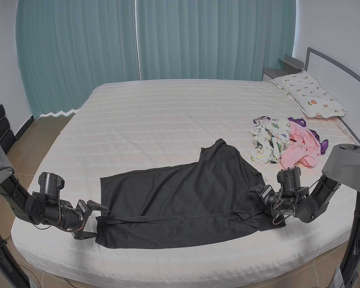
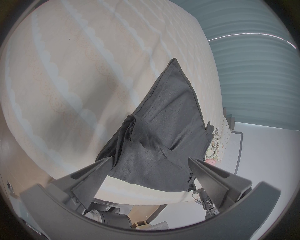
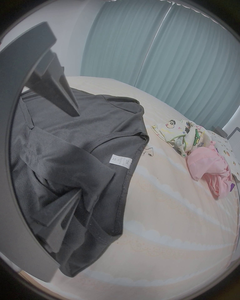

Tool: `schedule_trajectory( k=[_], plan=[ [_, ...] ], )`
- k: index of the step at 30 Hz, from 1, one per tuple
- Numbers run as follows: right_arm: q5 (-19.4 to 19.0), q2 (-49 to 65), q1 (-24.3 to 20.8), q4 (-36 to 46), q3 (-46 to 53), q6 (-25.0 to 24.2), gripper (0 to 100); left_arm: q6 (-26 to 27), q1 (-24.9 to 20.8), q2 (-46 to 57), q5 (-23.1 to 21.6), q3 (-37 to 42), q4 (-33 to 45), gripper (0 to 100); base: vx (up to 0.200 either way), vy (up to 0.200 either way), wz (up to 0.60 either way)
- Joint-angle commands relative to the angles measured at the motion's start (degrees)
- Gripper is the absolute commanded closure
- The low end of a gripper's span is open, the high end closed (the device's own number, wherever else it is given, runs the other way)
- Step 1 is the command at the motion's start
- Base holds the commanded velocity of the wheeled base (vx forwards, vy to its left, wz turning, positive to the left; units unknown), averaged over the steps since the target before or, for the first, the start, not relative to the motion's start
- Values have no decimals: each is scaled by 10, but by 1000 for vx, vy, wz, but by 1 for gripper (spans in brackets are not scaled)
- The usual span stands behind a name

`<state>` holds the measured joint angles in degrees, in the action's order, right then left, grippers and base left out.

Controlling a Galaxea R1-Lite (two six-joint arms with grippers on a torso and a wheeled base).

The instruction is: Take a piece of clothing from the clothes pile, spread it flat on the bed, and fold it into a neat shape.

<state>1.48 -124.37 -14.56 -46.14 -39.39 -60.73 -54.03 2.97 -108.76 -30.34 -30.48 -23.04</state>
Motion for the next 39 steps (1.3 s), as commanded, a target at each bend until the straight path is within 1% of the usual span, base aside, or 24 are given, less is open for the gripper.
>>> schedule_trajectory(
  k=[1, 13, 20, 23, 27, 31, 34, 39],
  plan=[
    [0, 1, 2, -1, 6, 0, 100, 0, 0, 0, 0, 0, -1, 0, 0, 0, 0],
    [4, 62, -1, 6, 44, 0, 100, 2, -1, 0, 0, 3, -1, 0, 0, 0, 0],
    [3, 111, -12, 16, 63, 4, 100, 2, -1, -2, 1, 16, -29, 0, 0, 0, 0],
    [2, 142, -12, 62, 54, 4, 100, 1, -1, -3, 1, 16, -35, 0, 0, 0, 0],
    [-9, 193, -10, 129, 39, 4, 100, 0, -1, -4, 1, 16, -35, 0, 0, 0, 0],
    [-9, 220, -28, 167, 40, 4, 100, 0, -1, -4, 1, 16, -35, 0, 0, 0, 0],
    [-9, 235, -32, 188, 33, 4, 100, 0, -1, -3, 1, 16, -35, 0, 0, 0, 0],
    [-9, 242, -30, 275, -30, 2, 100, 1, -1, -3, 1, 16, -35, 0, 0, 0, 0]
  ],
)
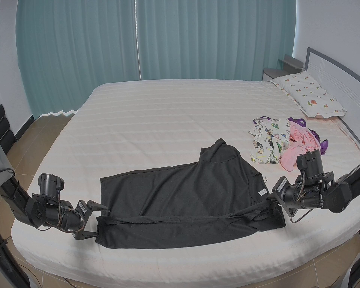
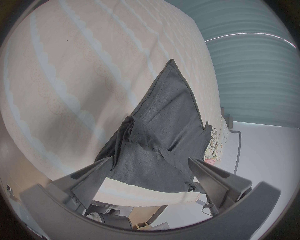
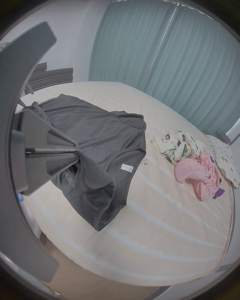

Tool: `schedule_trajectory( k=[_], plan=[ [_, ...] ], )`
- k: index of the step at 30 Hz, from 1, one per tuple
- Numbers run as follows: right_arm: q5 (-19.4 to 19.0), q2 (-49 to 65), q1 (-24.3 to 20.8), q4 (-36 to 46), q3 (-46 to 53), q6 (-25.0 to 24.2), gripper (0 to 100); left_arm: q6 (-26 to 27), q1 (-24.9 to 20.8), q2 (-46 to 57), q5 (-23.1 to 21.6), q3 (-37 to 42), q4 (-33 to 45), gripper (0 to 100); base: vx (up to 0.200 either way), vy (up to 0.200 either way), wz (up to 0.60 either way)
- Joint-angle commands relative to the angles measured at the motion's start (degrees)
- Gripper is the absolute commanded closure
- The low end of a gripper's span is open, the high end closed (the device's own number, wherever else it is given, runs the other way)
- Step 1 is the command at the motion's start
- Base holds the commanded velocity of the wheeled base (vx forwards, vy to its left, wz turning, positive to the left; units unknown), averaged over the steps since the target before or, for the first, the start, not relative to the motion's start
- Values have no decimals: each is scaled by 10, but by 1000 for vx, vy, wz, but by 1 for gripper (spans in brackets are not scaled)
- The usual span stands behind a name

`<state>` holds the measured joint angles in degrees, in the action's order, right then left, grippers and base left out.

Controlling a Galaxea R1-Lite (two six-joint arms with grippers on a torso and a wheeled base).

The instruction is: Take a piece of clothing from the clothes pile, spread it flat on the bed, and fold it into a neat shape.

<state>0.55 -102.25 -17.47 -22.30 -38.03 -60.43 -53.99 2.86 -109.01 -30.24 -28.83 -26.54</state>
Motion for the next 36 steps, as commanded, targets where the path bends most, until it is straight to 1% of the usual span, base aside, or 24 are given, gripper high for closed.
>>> schedule_trajectory(
  k=[1, 5, 8, 13, 15, 18, 23, 24, 31, 32, 34, 36],
  plan=[
    [1, 21, -2, 49, -52, -2, 100, 0, 0, -1, 0, 0, 0, 0, 0, 0, 0],
    [1, 34, -4, 90, -84, -4, 100, 0, 0, -1, 0, 0, 0, 0, 0, 0, 0],
    [1, 45, -5, 106, -84, -7, 100, -1, 0, -1, 0, 0, 0, 0, 0, 0, 0],
    [1, 74, -5, 163, -83, -16, 100, 0, 0, -2, 0, 0, 0, 0, 0, 0, 0],
    [1, 76, -5, 172, -81, -18, 100, 0, 0, -2, 0, 0, 0, 0, 0, 0, 0],
    [1, 74, -25, 201, -56, -22, 100, 0, 0, -2, 0, 0, 0, 0, 0, 0, 0],
    [6, 91, -49, 204, -15, -22, 100, 0, 0, -1, 0, 0, 0, 0, 0, 0, 0],
    [5, 101, -49, 204, -8, -21, 0, -1, 0, -1, 0, 0, 0, 0, 0, 0, 0],
    [8, 115, -49, 204, 16, -13, 0, 0, 0, -1, 0, 2, 0, 0, 0, 0, 0],
    [7, 113, -47, 203, 18, 0, 0, 0, 0, -1, 0, 3, 0, 0, 0, 0, 0],
    [6, 111, -44, 202, 19, 7, 0, 0, 0, -1, 0, 3, 0, 0, 0, 0, 0],
    [6, 92, -30, 195, 18, 29, 0, 0, 0, -1, 0, 3, 0, 0, 0, 0, 0]
  ],
)
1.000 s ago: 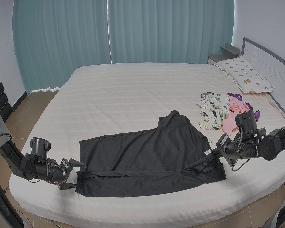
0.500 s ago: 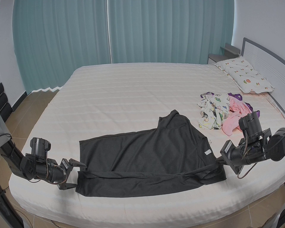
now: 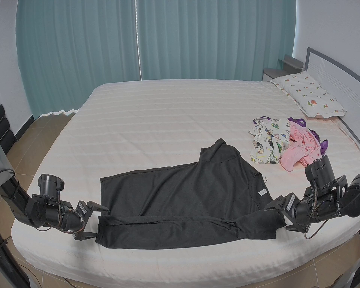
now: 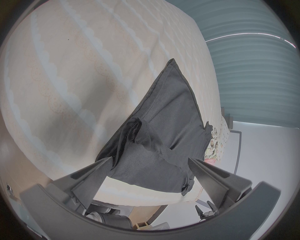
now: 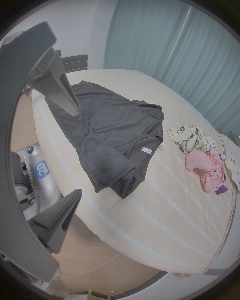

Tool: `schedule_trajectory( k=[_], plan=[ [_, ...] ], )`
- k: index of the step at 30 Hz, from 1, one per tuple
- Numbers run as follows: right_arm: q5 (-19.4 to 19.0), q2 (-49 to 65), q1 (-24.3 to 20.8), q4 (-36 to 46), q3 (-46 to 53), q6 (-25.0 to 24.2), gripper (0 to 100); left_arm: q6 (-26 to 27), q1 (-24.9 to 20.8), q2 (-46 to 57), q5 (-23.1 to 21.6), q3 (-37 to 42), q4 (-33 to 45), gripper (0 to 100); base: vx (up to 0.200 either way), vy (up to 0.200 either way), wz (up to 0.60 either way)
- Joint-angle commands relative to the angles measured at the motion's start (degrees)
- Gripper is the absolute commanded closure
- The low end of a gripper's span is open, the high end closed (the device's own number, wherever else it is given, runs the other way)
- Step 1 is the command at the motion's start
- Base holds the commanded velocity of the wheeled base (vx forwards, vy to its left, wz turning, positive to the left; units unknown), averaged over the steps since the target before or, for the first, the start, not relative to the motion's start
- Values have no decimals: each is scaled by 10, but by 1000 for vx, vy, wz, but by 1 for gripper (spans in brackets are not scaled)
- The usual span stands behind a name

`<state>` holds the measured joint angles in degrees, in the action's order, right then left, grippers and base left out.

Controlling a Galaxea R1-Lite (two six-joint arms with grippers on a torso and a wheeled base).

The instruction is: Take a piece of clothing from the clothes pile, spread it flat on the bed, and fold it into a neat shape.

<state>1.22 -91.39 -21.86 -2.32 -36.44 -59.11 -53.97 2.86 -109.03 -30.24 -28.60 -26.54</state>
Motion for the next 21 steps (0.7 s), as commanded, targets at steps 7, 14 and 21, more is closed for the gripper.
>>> schedule_trajectory(
  k=[7, 14, 21],
  plan=[
    [-7, -72, 53, -40, -1, 77, 0, 0, 0, 0, 0, 0, 0, 0, 0, 0, 0],
    [-2, -157, 67, -136, 1, 107, 0, 0, 0, 0, 0, 0, -1, 0, 0, 0, 0],
    [-15, -234, 108, -205, 0, 144, 0, 1, 0, 0, 0, 0, -1, 0, 0, 0, 0]
  ],
)
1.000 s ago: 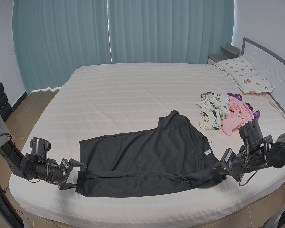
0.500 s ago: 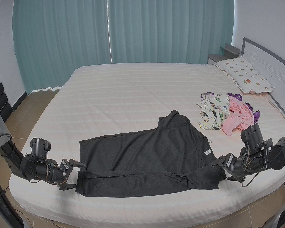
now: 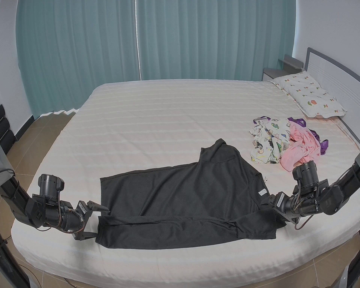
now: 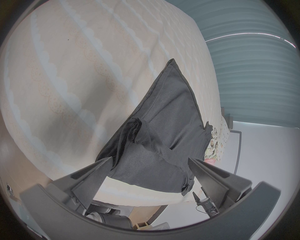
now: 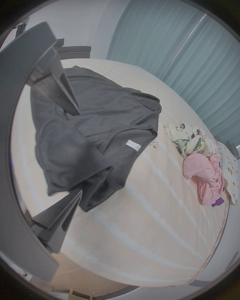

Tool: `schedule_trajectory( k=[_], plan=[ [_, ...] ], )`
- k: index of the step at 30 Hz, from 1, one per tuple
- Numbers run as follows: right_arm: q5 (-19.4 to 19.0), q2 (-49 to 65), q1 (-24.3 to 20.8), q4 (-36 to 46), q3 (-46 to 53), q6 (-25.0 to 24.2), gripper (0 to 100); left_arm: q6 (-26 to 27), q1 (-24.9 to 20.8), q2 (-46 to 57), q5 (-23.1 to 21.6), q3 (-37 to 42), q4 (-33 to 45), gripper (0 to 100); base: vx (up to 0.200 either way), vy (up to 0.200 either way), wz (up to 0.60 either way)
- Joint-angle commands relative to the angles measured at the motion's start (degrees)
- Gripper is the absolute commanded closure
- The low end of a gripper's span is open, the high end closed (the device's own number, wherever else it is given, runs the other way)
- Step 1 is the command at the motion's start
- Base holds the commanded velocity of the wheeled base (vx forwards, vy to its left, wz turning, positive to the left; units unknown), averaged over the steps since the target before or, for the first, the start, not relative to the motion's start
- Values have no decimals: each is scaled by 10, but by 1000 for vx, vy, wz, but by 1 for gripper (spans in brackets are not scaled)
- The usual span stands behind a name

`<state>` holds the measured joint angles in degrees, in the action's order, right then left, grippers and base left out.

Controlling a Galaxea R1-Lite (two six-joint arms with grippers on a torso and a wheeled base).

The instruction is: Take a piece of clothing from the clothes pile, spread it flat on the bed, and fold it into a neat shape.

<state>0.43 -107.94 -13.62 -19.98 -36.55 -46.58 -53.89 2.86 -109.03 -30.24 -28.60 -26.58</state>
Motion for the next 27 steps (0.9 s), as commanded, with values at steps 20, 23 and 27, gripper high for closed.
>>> schedule_trajectory(
  k=[20, 23, 27],
  plan=[
    [-46, -104, 46, -105, -28, 20, 100, 1, 0, -1, 1, 2, -1, 0, 0, 0, 0],
    [-46, -103, 58, -105, -30, 19, 100, 2, 0, -1, 1, 2, -1, 0, 0, 0, 0],
    [-49, -98, 79, -106, -30, 16, 100, 2, 0, -1, 1, 2, -1, 0, 0, 0, 0]
  ],
)
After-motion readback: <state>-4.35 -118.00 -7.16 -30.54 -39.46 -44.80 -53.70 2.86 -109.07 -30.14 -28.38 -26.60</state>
